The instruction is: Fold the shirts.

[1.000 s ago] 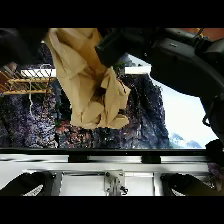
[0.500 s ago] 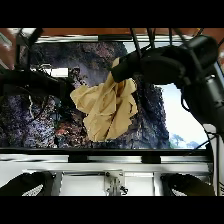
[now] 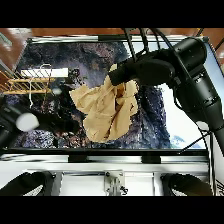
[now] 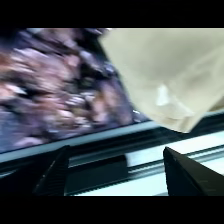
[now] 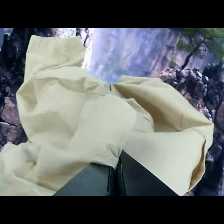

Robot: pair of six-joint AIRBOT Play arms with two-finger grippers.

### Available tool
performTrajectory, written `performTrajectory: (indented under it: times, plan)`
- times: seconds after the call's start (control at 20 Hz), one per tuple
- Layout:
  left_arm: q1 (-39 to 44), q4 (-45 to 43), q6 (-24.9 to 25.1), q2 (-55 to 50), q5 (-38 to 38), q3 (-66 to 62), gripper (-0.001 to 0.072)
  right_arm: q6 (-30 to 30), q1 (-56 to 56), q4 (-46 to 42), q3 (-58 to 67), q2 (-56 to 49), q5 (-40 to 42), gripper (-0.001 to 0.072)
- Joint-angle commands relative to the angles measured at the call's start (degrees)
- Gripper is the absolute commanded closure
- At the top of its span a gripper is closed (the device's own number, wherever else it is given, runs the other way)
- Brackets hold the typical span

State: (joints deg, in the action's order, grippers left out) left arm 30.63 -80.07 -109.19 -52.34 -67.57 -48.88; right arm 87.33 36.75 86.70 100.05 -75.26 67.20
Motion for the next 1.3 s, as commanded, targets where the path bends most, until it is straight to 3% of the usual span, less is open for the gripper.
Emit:
performTrajectory:
  times: [0.0,0.1,0.35,0.4,0.45,0.5,0.65,0.9,1.1,1.15,1.25]
  plan:
    - [2.45,10.73,-4.72,0.72,23.12,14.78,0.002,-0.37,0.02,-0.24,0.04,-0.04,0.11,0.0649]
    - [3.43,10.91,-4.68,-1.84,29.81,16.74,0.0021,-1.22,0.02,-0.24,0.04,-0.04,0.13,0.0649]
    - [3.32,12.04,-4.63,-11.67,36.98,16.65,0.0039,-2.6,0.02,-0.24,0.04,-0.04,0.11,0.0649]
    - [3.32,12.52,-4.68,-12.55,38.88,16.63,0.0149,-2.64,0.02,-0.24,0.04,-0.04,0.09,0.0649]
    - [3.3,12.66,-4.7,-12.44,40.13,16.37,0.0481,-2.64,0.02,-0.26,0.04,-0.04,0.04,0.0649]
    - [3.26,12.48,-3.72,-11.89,40.11,15.08,0.0653,-2.64,0.02,-0.39,0.04,-0.02,-0.2,0.0649]
    - [0.42,10.86,3.8,-6.78,36.48,6.86,0.0653,-2.71,0.02,-3.63,0.61,0.72,-2.54,0.0649]
    - [-13.88,2.01,4.17,7.21,30.8,-22.82,0.0653,-9.11,0.02,-17.97,12.57,2.6,-11.1,0.0649]
    - [-20.33,1.99,5.53,11.13,30.84,-47.19,0.0653,-17.33,0.02,-17.53,18.73,8.04,-26.29,0.0649]
    - [-20.37,1.99,7.28,11.21,30.4,-50.86,0.0653,-18.03,0.02,-16.48,18.73,9.88,-26.67,0.0649]
    - [-20.37,1.53,8.22,11.26,26.1,-55.21,0.0653,-18.05,0.02,-15.61,18.73,12.59,-19.69,0.0649]
